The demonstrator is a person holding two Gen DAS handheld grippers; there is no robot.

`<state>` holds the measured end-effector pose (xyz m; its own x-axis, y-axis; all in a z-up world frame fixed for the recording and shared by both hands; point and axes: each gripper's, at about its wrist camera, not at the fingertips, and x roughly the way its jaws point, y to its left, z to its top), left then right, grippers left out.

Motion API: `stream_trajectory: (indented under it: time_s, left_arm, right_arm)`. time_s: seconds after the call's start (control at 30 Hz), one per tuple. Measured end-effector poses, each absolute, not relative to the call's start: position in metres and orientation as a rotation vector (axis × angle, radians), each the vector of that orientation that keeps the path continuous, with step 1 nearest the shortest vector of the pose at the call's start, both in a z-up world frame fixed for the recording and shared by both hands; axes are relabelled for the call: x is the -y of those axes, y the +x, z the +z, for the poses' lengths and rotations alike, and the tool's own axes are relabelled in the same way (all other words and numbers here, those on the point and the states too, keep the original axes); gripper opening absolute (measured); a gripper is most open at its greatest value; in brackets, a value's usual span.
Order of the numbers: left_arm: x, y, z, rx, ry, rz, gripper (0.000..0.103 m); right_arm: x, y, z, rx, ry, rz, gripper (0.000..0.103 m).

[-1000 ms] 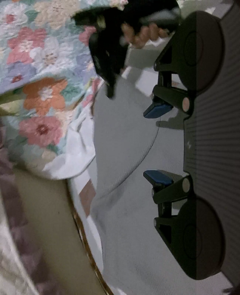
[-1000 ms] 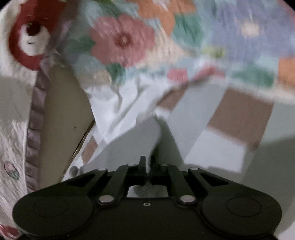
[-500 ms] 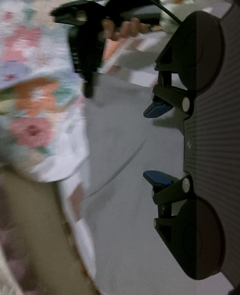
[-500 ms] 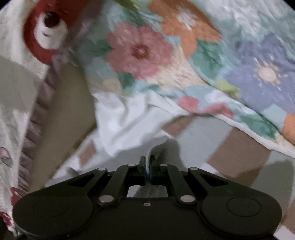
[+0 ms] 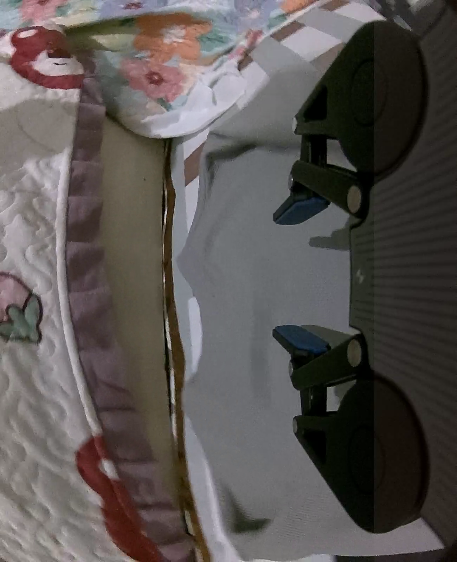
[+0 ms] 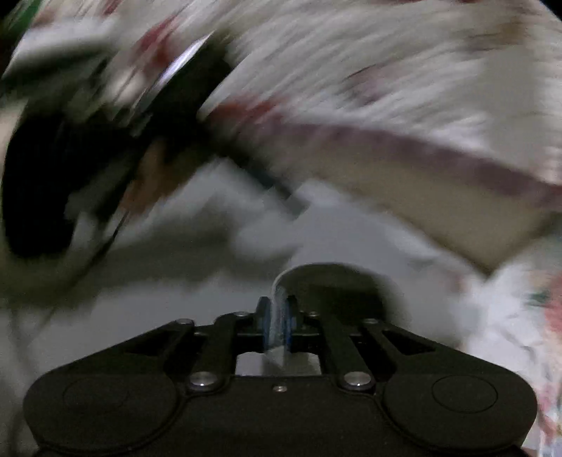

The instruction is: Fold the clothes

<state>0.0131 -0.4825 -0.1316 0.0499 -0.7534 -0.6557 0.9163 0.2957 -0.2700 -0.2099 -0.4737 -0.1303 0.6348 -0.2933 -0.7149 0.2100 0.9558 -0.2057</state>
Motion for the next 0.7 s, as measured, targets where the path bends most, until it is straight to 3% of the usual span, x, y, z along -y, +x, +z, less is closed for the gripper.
stream_trajectory:
  time_s: [0.1,0.5,0.53,0.57,0.6,0.67,0.7]
  left_arm:
    - [0.468,0.001,-0.13,-0.781,0.245,-1.405,0.065]
    - [0.495,-0.104,-0.151,-0.658,0.535,-1.777,0.073]
    - [0.501,-0.107,-0.156,-0.668,0.556,-1.763,0.059]
    - [0.507,-0.109,-0.161,-0.685,0.576,-1.755,0.011]
    - [0.51,-0.108,-0.16,-0.703,0.57,-1.756,0.006]
    - [0.51,-0.1,-0.151,-0.72,0.498,-1.773,0.005]
    - [0.506,-0.093,-0.143,-0.717,0.434,-1.787,0.005]
  right_arm:
    - [0.454,-0.22,-0.153,-0.891,-0.185,-0.268,0.037]
    - [0.506,-0.285,-0.163,-0.979,-0.089,-0.674,0.039]
    - [0.507,-0.283,-0.164,-0.981,-0.097,-0.669,0.039]
    - [0.509,-0.28,-0.164,-0.983,-0.105,-0.665,0.039]
    - [0.511,-0.278,-0.164,-0.986,-0.112,-0.66,0.039]
    - [0.517,-0.274,-0.164,-0.991,-0.108,-0.651,0.038]
    - [0.522,-0.272,-0.164,-0.994,-0.087,-0.647,0.032]
